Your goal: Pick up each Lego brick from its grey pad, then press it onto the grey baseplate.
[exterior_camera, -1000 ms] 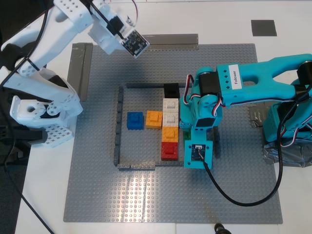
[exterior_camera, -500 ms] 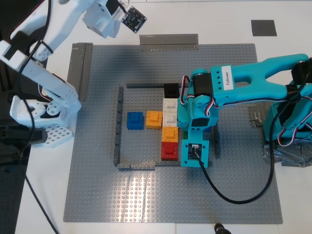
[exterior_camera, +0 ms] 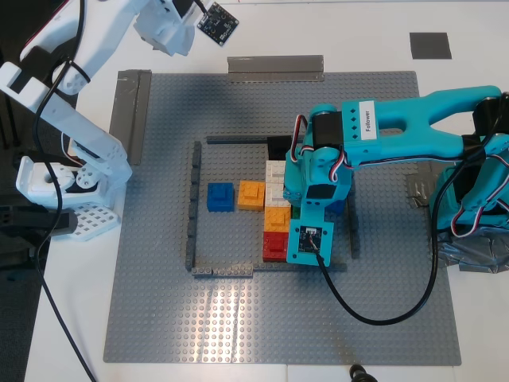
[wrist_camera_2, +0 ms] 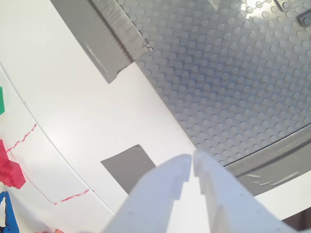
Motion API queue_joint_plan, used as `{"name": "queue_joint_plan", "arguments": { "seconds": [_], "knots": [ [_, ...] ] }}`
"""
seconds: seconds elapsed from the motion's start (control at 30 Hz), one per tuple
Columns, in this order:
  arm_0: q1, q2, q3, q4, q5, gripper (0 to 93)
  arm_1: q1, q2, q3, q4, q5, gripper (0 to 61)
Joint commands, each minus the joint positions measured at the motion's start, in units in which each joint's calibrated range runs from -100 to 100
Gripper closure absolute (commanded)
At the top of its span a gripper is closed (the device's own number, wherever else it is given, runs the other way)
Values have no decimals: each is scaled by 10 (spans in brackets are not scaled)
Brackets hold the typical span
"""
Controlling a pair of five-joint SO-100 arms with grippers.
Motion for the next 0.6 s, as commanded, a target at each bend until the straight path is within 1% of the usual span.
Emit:
{"name": "queue_joint_plan", "arguments": {
  "seconds": [0.0, 0.13, 0.23, 0.37, 0.57],
  "knots": [
    [-3, -3, -21, 0, 1, 927, -1, -30, 3, -1, 5, 612],
    [-4, -3, -20, -3, -1, 927, 2, -56, 37, -17, 17, 612],
    [-4, -2, -20, -4, -1, 927, 1, -69, 61, -24, 12, 612],
    [-4, -2, -20, -4, -1, 927, 2, -71, 52, -14, 6, 612],
    [-4, -2, -20, -4, -1, 927, 4, -70, 39, -4, 12, 612]
  ]
}}
